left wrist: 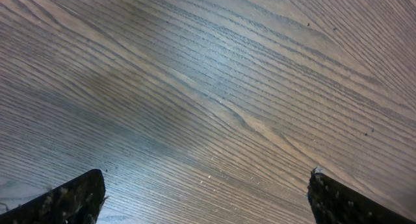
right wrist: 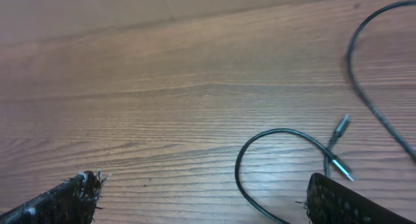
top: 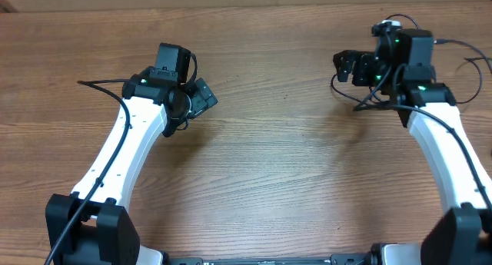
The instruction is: Untangle cables
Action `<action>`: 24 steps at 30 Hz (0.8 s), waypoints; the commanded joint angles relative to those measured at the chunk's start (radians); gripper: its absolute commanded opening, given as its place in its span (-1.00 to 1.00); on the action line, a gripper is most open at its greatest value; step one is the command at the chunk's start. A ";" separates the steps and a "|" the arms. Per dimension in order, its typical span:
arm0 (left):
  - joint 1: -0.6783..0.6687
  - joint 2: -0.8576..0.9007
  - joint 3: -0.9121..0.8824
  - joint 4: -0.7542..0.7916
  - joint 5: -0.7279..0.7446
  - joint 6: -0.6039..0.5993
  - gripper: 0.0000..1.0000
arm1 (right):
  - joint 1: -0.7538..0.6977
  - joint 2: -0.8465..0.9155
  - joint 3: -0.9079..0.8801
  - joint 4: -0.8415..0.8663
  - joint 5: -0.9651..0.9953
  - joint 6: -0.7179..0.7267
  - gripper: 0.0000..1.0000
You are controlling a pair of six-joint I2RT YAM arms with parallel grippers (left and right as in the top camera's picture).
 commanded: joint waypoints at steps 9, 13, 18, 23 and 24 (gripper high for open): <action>-0.001 -0.002 0.004 -0.001 0.003 -0.006 0.99 | -0.010 -0.203 0.026 -0.128 0.102 0.003 0.97; -0.001 -0.002 0.004 -0.001 0.003 -0.006 0.99 | -0.011 -0.248 0.026 -0.186 0.134 0.003 0.95; -0.001 -0.002 0.004 -0.001 0.003 -0.006 0.99 | -0.011 -0.281 0.025 -0.223 0.141 0.004 0.95; -0.001 -0.002 0.004 -0.001 0.003 -0.006 0.99 | -0.016 -0.306 0.025 -0.278 0.168 0.012 0.96; -0.001 -0.002 0.004 -0.001 0.003 -0.006 0.99 | -0.016 -0.311 0.025 -0.292 0.177 0.011 0.96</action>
